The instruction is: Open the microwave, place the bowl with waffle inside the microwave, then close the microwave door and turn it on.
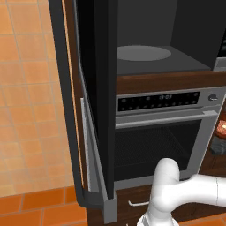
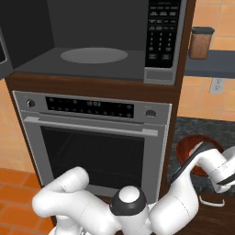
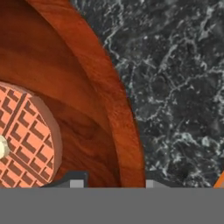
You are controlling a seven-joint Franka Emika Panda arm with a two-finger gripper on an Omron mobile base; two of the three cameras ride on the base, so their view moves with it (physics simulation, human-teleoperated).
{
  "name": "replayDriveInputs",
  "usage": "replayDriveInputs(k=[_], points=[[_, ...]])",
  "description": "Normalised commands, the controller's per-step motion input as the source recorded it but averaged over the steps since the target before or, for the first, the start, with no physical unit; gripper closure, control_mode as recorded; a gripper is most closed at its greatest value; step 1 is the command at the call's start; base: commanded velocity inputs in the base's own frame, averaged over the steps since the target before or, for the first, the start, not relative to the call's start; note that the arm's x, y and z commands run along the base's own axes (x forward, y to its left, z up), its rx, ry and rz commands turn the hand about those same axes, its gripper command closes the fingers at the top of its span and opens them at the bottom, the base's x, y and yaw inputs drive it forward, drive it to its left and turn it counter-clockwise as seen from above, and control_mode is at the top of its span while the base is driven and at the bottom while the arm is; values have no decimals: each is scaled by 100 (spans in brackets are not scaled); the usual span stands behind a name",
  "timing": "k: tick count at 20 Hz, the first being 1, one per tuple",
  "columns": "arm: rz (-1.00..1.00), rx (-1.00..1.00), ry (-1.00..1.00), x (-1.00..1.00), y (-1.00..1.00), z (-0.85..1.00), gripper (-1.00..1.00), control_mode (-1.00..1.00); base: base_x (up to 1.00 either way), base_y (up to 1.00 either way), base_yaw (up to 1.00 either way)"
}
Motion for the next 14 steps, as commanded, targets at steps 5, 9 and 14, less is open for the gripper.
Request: replayDriveInputs(k=[5,9,14], points=[[0,0,0,0,0,1,100,-100,0,0,0],[-14,0,8,0,-10,56,100,-100,0,0,0],[-17,0,17,-18,-30,74,100,-100,0,0,0]])
